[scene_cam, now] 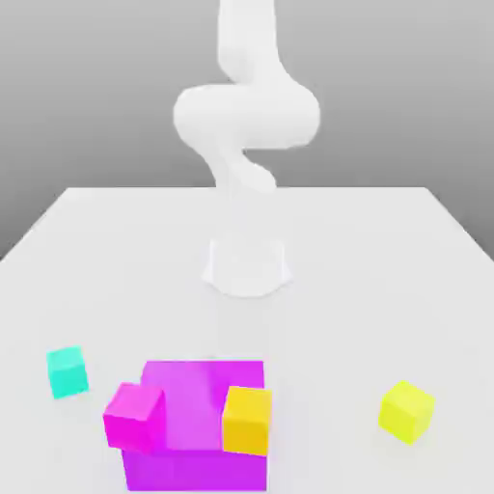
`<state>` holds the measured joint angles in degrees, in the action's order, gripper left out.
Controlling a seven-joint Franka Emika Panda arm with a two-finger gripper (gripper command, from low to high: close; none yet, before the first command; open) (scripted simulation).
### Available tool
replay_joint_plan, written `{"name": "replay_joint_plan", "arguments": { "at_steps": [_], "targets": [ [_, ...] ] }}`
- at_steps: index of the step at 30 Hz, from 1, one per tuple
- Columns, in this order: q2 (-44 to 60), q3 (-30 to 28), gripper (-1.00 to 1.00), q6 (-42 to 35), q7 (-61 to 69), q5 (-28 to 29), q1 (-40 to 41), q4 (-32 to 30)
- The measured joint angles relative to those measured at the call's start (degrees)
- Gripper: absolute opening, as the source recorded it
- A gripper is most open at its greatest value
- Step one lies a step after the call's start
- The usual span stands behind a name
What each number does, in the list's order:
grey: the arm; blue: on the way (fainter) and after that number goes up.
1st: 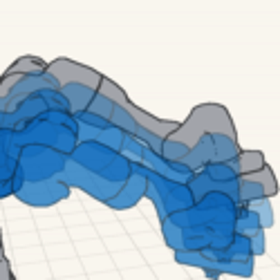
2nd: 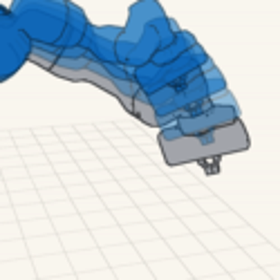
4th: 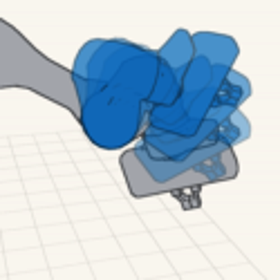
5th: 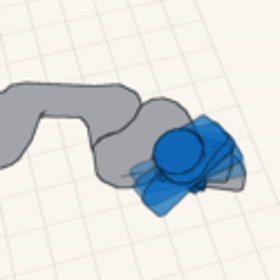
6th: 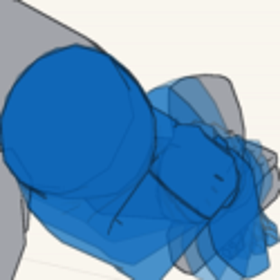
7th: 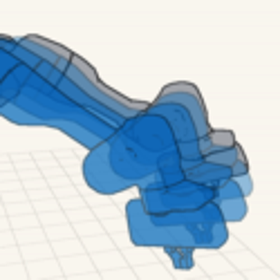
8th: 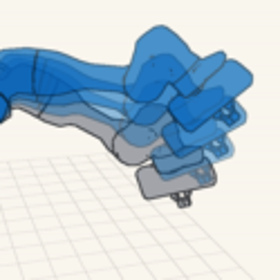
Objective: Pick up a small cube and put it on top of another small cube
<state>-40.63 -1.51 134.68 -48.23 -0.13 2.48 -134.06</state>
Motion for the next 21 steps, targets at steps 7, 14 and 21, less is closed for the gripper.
{"name": "replay_joint_plan", "arguments": {
  "at_steps": [7, 14, 21],
  "targets": [
    [14.9, -4.6, 0.00, 8.3, -6.7, -0.6, 7.0, -6.5],
    [29.4, -9.7, 0.00, 16.4, -12.9, -1.6, 13.4, -12.8],
    [44.1, -14.5, 0.00, 24.4, -17.7, -4.6, 20.6, -19.2]
  ]
}}
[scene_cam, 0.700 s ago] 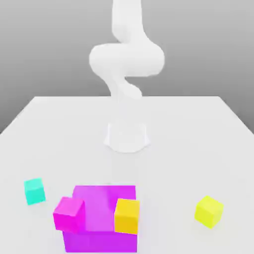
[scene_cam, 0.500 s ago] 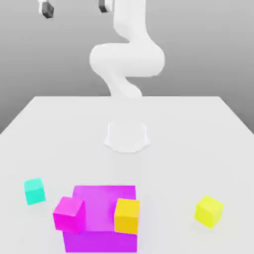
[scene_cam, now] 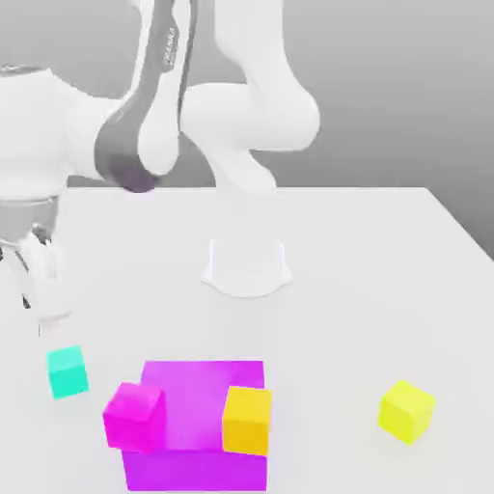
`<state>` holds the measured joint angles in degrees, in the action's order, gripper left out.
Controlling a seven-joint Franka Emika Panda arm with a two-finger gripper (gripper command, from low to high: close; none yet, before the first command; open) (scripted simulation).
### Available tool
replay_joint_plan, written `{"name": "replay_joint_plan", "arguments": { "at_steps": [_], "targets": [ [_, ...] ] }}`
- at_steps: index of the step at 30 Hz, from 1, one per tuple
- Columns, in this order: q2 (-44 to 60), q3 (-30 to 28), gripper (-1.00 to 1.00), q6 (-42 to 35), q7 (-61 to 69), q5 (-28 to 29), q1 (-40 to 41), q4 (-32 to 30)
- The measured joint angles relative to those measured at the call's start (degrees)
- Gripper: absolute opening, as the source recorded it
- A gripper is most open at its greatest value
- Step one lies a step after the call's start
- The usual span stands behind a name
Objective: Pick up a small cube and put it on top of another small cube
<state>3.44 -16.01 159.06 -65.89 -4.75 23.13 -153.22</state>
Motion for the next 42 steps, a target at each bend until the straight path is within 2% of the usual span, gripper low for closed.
{"name": "replay_joint_plan", "arguments": {
  "at_steps": [3, 7, 8, 15, 21, 22, 24, 33, 35, 38, 39, 42],
  "targets": [
    [6.3, 1.5, 0.00, 4.2, 1.5, -3.8, 2.0, -0.4],
    [14.7, 7.8, 0.00, 10.7, 5.5, -9.2, 7.2, 1.1],
    [15.8, 8.7, -1.00, 11.6, 5.9, -9.8, 8.0, 1.3],
    [15.6, 8.7, -1.00, 11.5, 5.7, -9.5, 8.0, 1.3],
    [4.6, 3.0, -1.00, 3.0, -0.5, -1.2, 4.3, -1.0],
    [3.9, 2.9, -1.00, 1.8, 0.5, -1.5, 4.7, -0.9],
    [2.2, 5.3, -1.00, -2.0, 2.9, -2.2, 3.1, 0.9],
    [-6.0, 18.7, -1.00, -20.4, 7.3, 1.0, -17.5, 11.4],
    [-5.8, 19.7, -1.00, -20.2, 5.3, 3.4, -19.6, 11.9],
    [-0.9, 19.7, -1.00, -14.1, 4.3, 4.8, -19.8, 10.9],
    [0.3, 19.6, 1.00, -12.7, 4.1, 5.0, -19.7, 10.6],
    [0.3, 19.6, 1.00, -12.7, 4.1, 5.0, -19.7, 10.6]
  ]
}}
